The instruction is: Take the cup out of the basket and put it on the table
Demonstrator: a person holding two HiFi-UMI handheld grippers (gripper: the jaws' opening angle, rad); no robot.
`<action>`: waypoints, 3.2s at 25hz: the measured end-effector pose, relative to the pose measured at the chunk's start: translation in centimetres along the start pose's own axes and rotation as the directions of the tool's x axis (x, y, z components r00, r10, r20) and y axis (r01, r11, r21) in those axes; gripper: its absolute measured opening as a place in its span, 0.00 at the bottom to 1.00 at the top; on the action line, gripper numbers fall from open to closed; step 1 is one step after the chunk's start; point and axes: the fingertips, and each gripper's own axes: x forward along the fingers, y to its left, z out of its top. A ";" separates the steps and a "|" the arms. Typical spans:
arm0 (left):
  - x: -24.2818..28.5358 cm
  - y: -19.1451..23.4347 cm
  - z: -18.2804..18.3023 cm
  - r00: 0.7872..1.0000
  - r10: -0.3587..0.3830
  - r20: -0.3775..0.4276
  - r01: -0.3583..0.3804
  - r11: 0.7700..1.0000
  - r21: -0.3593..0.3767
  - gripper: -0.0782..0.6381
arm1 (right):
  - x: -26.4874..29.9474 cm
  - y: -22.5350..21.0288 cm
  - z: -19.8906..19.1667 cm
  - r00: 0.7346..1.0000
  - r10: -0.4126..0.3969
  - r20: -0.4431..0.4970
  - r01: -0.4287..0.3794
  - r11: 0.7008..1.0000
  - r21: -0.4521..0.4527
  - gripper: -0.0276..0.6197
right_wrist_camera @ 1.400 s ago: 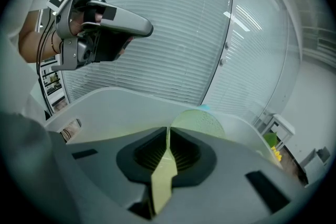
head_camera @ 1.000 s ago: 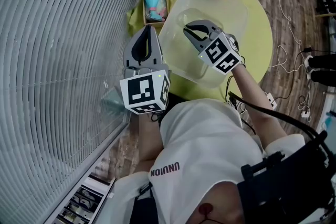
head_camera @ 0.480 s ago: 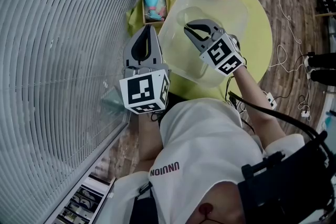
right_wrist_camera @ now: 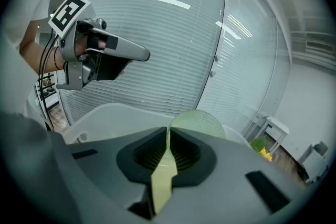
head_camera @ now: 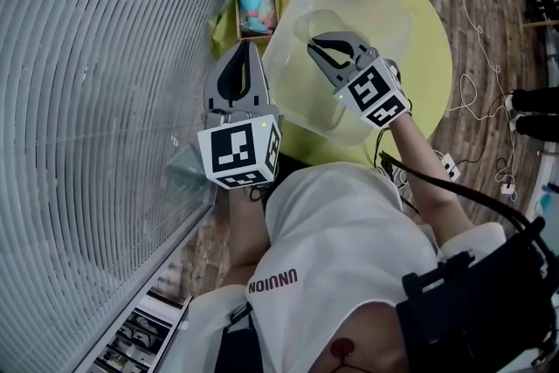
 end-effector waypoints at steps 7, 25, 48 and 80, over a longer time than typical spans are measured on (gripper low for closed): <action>0.2 0.0 -0.1 1.000 -0.004 0.002 0.004 1.000 0.002 0.13 | -0.3 -0.2 0.5 1.000 -0.014 0.016 0.014 1.000 -0.003 0.10; 0.0 0.0 -0.4 1.000 -0.003 0.000 0.003 1.000 -0.006 0.13 | -1.3 -0.6 2.1 0.997 -0.045 0.061 0.046 0.999 -0.013 0.10; -0.2 0.0 -0.6 1.000 0.000 -0.005 0.000 1.000 -0.013 0.13 | -2.3 -0.8 3.5 0.993 -0.070 0.100 0.072 0.997 -0.018 0.10; 0.0 -0.1 -0.5 1.000 0.001 -0.007 -0.001 1.000 -0.013 0.13 | -3.5 -1.4 4.7 0.982 -0.115 0.147 0.121 0.992 -0.033 0.10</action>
